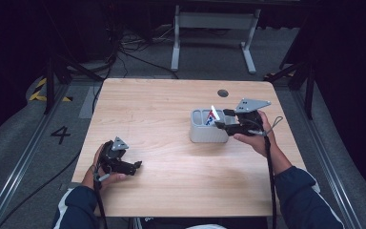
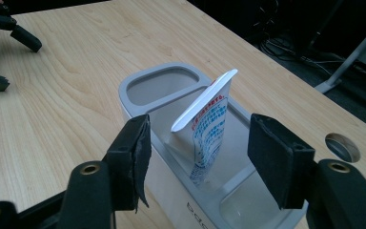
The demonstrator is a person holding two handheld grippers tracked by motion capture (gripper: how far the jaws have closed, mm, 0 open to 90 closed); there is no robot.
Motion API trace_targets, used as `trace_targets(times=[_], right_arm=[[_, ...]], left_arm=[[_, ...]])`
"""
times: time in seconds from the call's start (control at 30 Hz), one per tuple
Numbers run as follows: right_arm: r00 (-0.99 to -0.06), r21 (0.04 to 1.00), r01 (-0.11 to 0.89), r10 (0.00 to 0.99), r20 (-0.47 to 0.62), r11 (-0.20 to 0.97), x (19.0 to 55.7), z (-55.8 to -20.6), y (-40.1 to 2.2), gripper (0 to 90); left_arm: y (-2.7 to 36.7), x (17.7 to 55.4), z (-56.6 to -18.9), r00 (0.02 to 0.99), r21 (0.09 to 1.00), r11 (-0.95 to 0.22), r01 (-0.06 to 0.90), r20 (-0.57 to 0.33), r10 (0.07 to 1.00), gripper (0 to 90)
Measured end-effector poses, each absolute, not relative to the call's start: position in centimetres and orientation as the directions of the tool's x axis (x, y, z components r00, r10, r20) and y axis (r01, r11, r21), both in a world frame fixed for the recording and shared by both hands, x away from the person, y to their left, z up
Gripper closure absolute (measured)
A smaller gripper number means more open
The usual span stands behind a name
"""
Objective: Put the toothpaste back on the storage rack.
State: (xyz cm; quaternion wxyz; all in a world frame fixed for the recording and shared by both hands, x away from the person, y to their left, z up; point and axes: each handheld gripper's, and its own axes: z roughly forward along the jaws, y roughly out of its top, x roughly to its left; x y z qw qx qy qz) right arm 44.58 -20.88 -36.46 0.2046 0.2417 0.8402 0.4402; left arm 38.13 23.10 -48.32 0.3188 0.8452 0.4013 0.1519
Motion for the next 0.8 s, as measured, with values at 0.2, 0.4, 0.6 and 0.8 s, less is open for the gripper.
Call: trace_targets(times=[0.2,0.4,0.6,0.8], right_arm=[[-0.794,0.831,0.210,0.586,-0.162,0.515,43.8,-36.3,-21.6,38.9],[-0.783,0.827,0.196,0.592,-0.191,0.526,42.9,-36.3,-22.5,37.3],[-0.770,0.822,0.199,0.604,-0.206,0.534,42.4,-36.6,-23.7,36.2],[-0.755,0.811,0.201,0.614,-0.229,0.549,41.8,-36.9,-24.9,34.9]], left_arm=[[23.1,38.1,-48.3,0.632,0.661,-0.475,0.581,0.001,0.775,0.3],[23.1,38.1,-48.3,0.632,0.661,-0.475,0.581,0.001,0.775,0.3],[23.1,38.1,-48.3,0.631,0.661,-0.474,0.582,0.001,0.776,0.3],[23.1,38.1,-48.3,0.631,0.660,-0.475,0.581,0.002,0.775,0.3]])
